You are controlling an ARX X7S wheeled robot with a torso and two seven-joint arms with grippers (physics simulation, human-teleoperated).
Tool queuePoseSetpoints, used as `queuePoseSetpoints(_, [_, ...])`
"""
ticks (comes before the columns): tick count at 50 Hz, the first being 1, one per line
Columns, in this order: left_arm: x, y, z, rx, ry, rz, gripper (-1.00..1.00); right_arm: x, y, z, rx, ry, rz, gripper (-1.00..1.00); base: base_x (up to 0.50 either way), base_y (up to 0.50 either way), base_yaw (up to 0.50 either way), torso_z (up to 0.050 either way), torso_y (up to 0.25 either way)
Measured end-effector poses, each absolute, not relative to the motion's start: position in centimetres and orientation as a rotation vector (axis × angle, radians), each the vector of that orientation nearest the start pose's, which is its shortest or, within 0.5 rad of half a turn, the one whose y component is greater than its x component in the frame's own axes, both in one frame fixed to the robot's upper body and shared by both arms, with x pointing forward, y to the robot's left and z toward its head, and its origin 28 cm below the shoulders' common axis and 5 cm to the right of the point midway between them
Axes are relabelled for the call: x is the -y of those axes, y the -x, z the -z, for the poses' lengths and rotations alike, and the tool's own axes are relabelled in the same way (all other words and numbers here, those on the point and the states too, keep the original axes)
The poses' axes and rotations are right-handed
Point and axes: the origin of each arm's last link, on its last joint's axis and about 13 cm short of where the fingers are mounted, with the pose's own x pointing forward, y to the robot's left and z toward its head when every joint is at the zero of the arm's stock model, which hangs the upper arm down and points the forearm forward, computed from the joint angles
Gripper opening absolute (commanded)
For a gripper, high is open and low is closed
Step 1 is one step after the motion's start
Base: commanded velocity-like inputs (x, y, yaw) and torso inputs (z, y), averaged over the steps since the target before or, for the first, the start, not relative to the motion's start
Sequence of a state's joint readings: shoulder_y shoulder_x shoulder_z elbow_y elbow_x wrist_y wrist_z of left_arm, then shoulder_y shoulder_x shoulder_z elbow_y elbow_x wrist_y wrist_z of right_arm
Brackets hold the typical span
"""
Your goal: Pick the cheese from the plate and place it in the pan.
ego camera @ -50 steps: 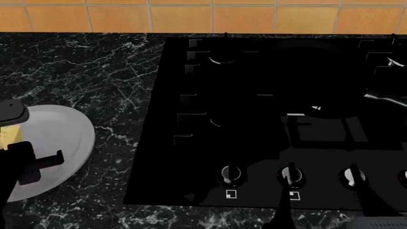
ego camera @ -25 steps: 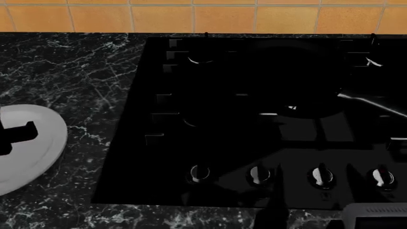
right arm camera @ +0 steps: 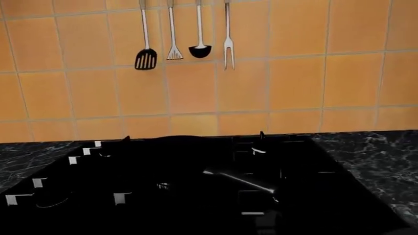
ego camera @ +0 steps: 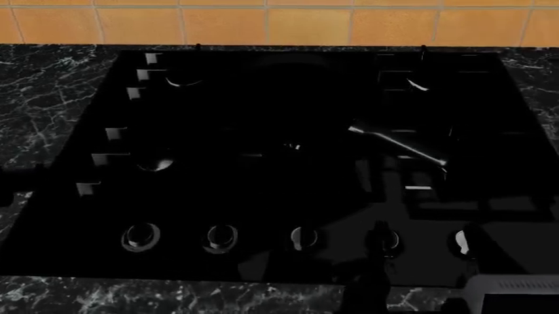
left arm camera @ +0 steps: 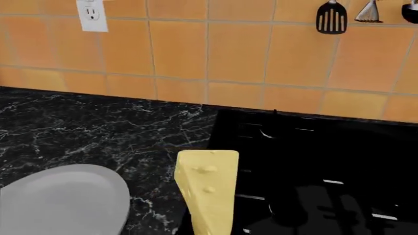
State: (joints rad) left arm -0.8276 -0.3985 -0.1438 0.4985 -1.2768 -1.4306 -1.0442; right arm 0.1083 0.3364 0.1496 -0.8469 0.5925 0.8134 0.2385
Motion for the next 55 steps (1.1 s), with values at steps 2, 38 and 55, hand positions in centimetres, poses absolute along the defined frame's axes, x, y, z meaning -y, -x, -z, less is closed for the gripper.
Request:
queuePoseSetpoints(2, [-24.0, -24.3, -24.8, -0.142, 0.023, -0.184, -1.00, 13.5, -18.4, -16.0, 0.115, -0.058, -0.060, 1.00, 0.00, -0.50, 0.00, 0.000, 0.000])
queuePoseSetpoints(38, [-25.0, -24.9, -28.3, -0.062, -0.013, -0.125, -1.00, 15.8, -19.1, -22.5, 0.307, -0.038, 0.026, 1.00, 0.17, -0.18, 0.00, 0.000, 0.000])
queuePoseSetpoints(55, [-24.6, -25.0, -28.1, -0.072, -0.057, -0.052, -1.00, 16.1, -19.1, -23.4, 0.344, -0.016, 0.048, 1.00, 0.50, 0.00, 0.00, 0.000, 0.001])
